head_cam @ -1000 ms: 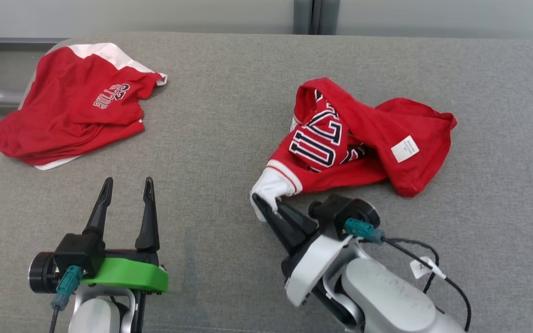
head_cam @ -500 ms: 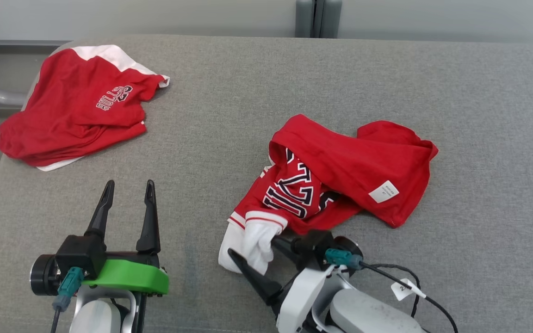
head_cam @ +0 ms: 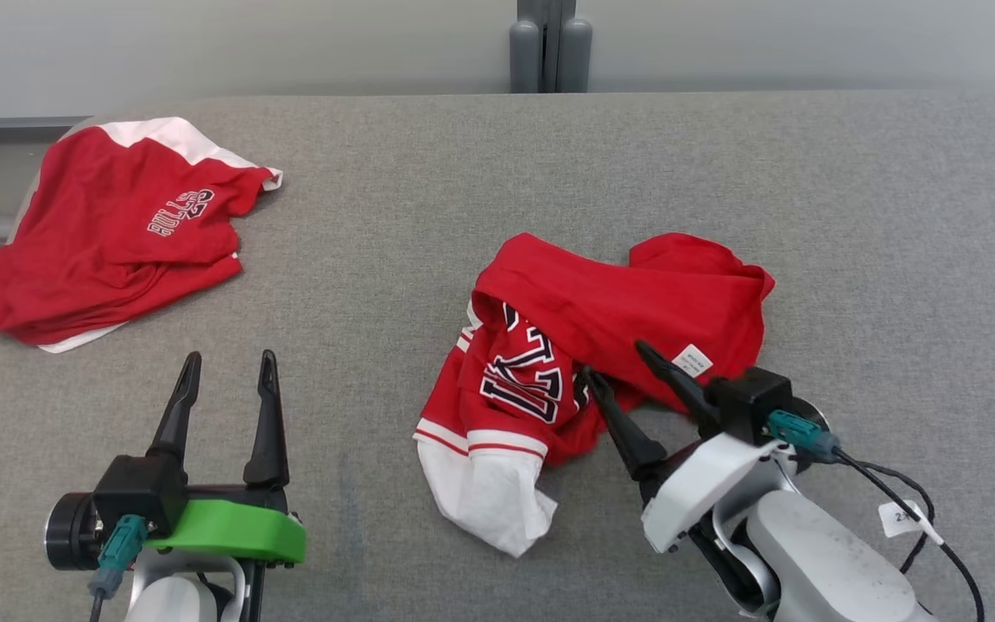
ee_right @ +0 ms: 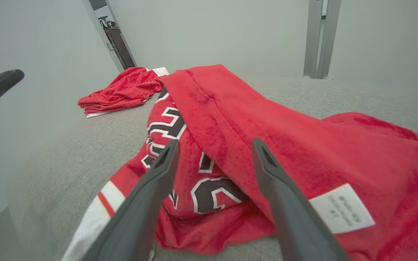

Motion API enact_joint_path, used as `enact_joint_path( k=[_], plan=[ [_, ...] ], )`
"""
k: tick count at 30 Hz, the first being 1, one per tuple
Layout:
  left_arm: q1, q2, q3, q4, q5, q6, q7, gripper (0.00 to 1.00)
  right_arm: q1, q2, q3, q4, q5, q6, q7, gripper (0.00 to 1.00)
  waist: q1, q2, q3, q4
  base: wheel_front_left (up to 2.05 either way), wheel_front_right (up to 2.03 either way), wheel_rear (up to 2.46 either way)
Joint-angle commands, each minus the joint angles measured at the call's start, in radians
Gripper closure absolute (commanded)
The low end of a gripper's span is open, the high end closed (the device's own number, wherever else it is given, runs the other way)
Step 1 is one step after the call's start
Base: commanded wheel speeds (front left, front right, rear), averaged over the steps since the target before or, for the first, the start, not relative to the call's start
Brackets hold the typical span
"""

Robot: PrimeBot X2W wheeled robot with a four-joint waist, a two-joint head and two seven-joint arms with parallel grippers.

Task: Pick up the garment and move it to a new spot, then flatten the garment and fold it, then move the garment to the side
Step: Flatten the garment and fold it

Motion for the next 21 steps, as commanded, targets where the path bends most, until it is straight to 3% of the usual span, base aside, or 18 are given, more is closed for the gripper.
enact_joint_path(
  k=[1, 11, 21],
  plan=[
    [0.01, 0.001, 0.004, -0.004, 0.011, -0.002, 0.001, 0.0, 0.029, -0.007, -0.024, -0.014, -0.01, -0.001, -0.001, 0.0, 0.0, 0.0, 0.003, -0.003, 0.0, 0.0, 0.0],
    [-0.007, 0.001, 0.001, -0.016, 0.01, 0.004, 0.001, 0.0, 0.121, -0.03, -0.235, -0.013, -0.086, -0.001, -0.001, 0.0, 0.0, 0.0, 0.034, -0.008, 0.0, 0.0, 0.0],
    [-0.04, 0.001, -0.016, -0.007, 0.002, 0.005, 0.001, 0.0, 0.092, 0.0, -0.277, 0.144, -0.123, -0.001, -0.001, 0.0, 0.0, 0.0, 0.07, 0.011, 0.0, 0.0, 0.0]
  ],
)
